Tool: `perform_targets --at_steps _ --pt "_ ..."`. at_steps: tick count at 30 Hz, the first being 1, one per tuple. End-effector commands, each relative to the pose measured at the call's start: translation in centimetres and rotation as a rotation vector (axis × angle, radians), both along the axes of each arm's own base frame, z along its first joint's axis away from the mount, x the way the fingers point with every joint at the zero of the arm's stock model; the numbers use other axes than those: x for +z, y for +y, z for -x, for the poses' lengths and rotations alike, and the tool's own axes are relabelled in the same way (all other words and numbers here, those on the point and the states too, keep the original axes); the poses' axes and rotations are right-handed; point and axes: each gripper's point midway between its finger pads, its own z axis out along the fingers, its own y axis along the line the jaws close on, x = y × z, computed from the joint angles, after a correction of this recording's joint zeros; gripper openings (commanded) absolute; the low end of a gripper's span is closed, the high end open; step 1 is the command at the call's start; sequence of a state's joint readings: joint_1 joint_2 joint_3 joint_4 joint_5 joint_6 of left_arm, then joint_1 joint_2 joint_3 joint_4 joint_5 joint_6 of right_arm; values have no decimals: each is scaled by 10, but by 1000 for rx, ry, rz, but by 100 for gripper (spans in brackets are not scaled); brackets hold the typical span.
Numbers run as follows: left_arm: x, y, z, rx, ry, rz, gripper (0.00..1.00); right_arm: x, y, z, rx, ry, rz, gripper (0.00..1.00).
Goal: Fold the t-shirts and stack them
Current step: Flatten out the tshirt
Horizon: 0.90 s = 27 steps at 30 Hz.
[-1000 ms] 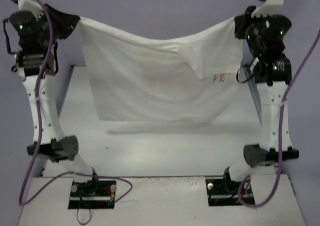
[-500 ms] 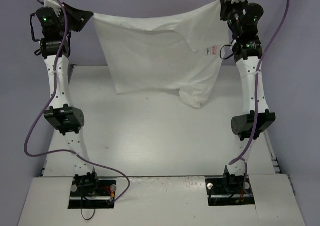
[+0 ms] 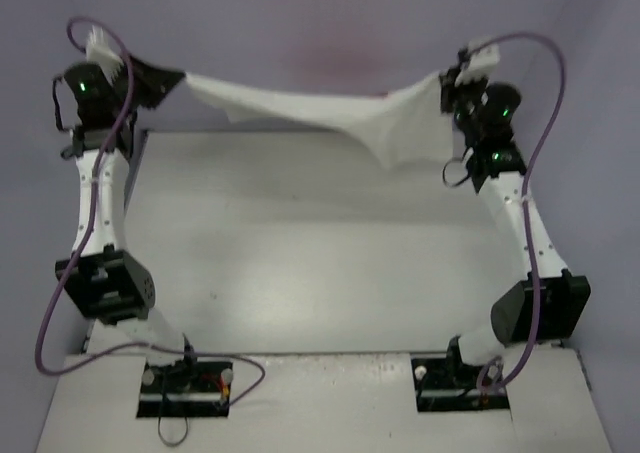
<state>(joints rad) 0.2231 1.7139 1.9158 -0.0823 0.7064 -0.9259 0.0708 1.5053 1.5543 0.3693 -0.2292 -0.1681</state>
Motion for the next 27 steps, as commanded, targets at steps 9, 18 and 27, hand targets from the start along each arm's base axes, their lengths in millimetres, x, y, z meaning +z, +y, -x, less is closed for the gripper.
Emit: perform_targets --at_steps 9,18,27 --pt "-224 -4 72 46 440 -124 0 -284 -8 84 -174 682 -255 0" --pt "-323 8 130 131 698 -187 0 -348 -35 137 -352 889 -361 0" --pt "-373 13 174 188 832 -213 0 -397 -51 175 -497 1054 -398 0"
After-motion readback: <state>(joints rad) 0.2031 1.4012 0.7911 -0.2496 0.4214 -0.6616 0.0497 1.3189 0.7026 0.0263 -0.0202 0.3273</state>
